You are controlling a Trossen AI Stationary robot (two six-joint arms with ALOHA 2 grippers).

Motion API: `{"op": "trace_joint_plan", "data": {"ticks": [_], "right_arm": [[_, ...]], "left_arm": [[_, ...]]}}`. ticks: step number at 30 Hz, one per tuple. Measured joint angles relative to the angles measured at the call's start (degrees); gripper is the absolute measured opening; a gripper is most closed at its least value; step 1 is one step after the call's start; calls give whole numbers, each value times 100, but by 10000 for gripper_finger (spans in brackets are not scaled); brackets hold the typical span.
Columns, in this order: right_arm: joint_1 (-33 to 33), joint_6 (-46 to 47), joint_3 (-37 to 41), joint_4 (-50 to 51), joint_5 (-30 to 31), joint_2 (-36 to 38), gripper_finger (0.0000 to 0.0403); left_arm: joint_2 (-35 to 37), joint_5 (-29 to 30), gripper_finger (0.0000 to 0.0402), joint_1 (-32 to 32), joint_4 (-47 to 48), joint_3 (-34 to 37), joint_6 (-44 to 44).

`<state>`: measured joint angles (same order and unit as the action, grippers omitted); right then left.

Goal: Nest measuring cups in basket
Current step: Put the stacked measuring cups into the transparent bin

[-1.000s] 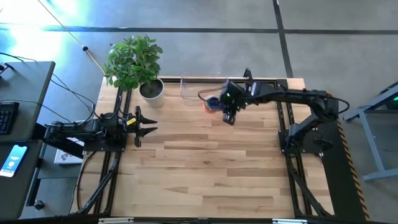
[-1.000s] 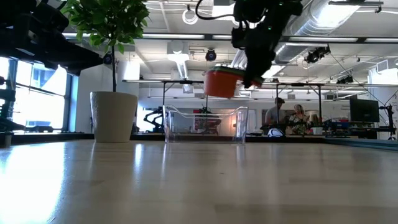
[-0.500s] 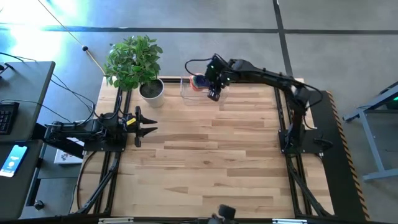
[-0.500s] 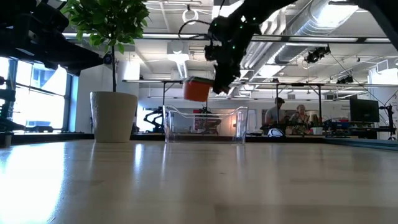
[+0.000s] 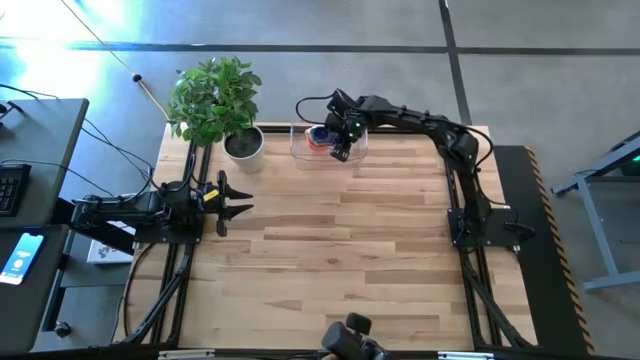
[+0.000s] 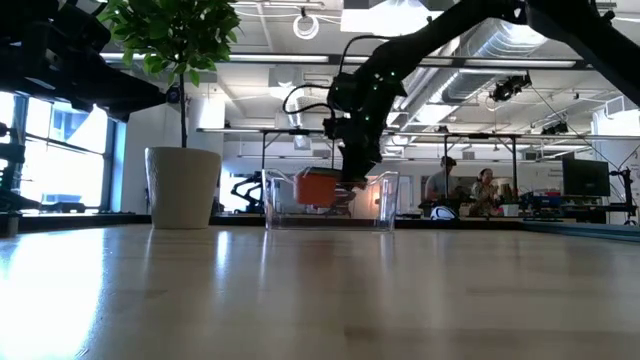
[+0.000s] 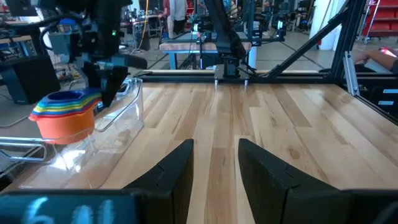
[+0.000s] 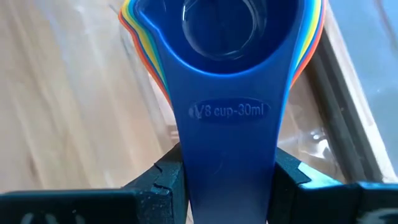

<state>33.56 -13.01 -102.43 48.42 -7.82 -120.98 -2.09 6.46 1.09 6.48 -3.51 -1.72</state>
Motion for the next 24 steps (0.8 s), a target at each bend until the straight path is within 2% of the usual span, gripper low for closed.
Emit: {"op": "trace_joint_plan", "data": {"ticks": [9, 21, 24], "right_arm": [[167, 184, 0, 71, -273, -336, 127], [167, 289, 2, 108, -268, -355, 127], [169, 310, 2, 184, -207, -355, 142]], "left_arm": [[-1, 0, 117, -1, 0, 0, 0], [-2, 0, 117, 0, 0, 0, 0], [-1, 0, 117, -1, 0, 0, 0]]}}
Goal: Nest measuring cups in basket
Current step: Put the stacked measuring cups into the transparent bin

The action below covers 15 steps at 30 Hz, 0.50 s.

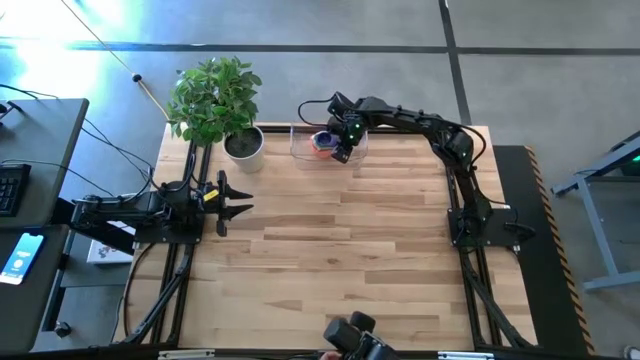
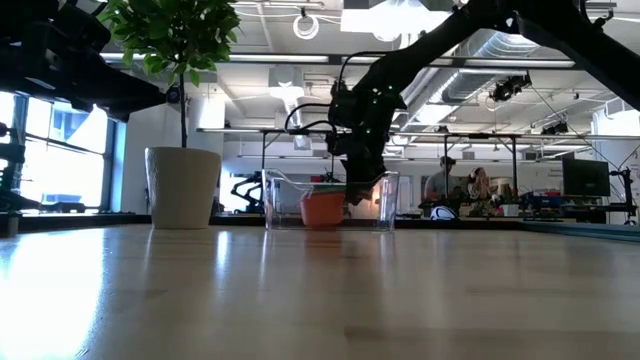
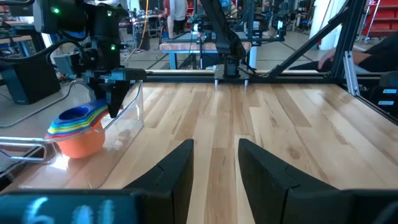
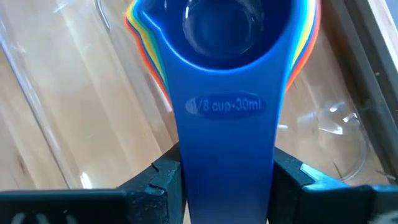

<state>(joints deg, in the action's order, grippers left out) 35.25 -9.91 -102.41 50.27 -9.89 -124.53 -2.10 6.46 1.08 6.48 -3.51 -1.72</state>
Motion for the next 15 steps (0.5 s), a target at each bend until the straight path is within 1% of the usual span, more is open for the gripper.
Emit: {"op": "trace_joint_plan", "data": {"ticks": [9, 12, 15], "right_arm": [[2, -2, 0, 10, 0, 0, 149], [2, -2, 0, 10, 1, 2, 165], [2, -8, 0, 10, 32, 2, 189]], "left_arm": [[0, 0, 117, 2, 0, 0, 0], [0, 0, 117, 2, 1, 0, 0], [2, 0, 117, 0, 0, 0, 0]]}}
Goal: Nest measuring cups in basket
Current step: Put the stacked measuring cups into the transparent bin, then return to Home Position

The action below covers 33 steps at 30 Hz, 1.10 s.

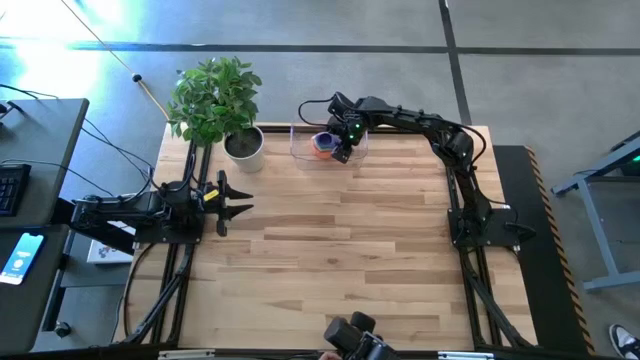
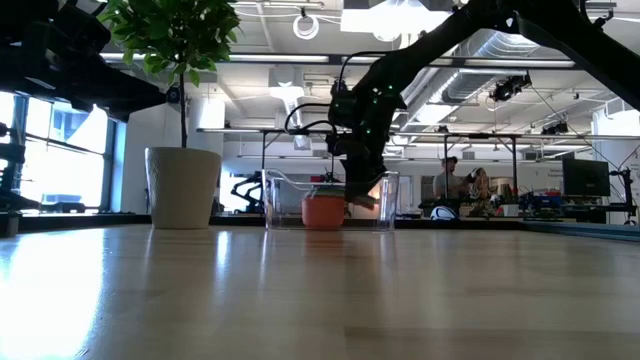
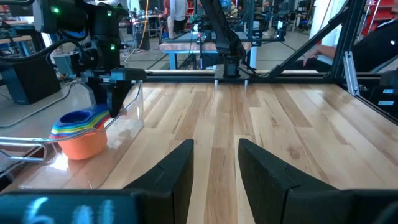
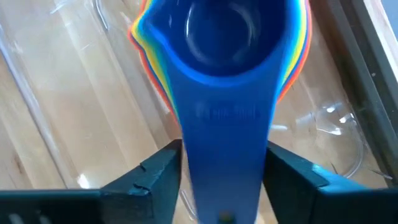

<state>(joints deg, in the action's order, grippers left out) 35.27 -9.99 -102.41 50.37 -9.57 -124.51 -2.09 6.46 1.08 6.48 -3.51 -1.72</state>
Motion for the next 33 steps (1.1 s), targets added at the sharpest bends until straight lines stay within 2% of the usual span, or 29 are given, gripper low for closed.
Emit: {"op": "trace_joint_plan", "data": {"ticks": [6, 10, 16, 33], "right_arm": [[0, 6, 0, 16, -11, 0, 237], [0, 8, 4, 210, -217, 35, 253], [-60, 95, 7, 189, -506, 313, 256], [-506, 360, 15, 214, -1, 1957, 257]], "left_arm": [[0, 1, 117, 1, 1, 0, 0], [-2, 0, 117, 2, 2, 0, 0], [0, 2, 117, 0, 4, 0, 0], [0, 4, 117, 1, 0, 0, 0]]}}
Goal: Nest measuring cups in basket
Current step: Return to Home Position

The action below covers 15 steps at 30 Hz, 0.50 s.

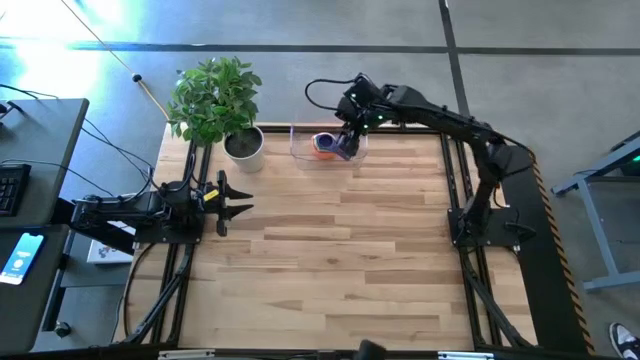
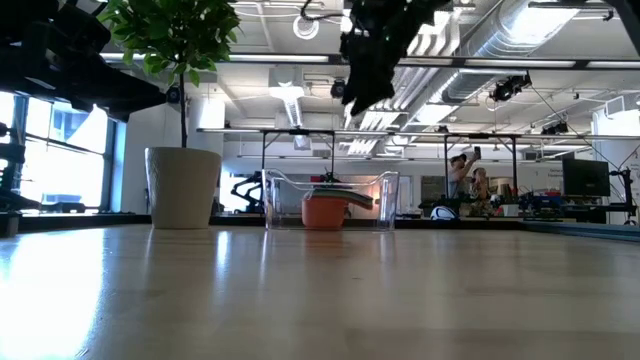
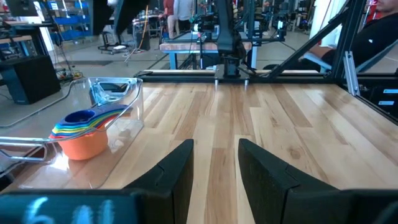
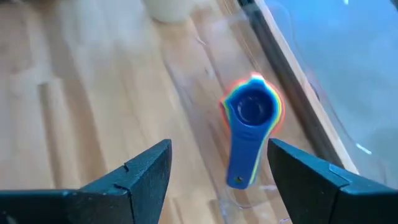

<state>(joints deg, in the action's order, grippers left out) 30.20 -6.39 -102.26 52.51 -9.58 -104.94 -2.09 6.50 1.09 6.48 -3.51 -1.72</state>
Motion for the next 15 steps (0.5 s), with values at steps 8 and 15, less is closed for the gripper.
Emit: {"op": "trace_joint_plan", "data": {"ticks": [8, 15], "right_arm": [[-618, 93, 0, 63, -121, 844, 257], [-1091, 674, 2270, -1940, 37, 2364, 257]], "left_arm": [[-2, 1, 117, 0, 0, 0, 0], [0, 2, 117, -1, 2, 0, 2]]}}
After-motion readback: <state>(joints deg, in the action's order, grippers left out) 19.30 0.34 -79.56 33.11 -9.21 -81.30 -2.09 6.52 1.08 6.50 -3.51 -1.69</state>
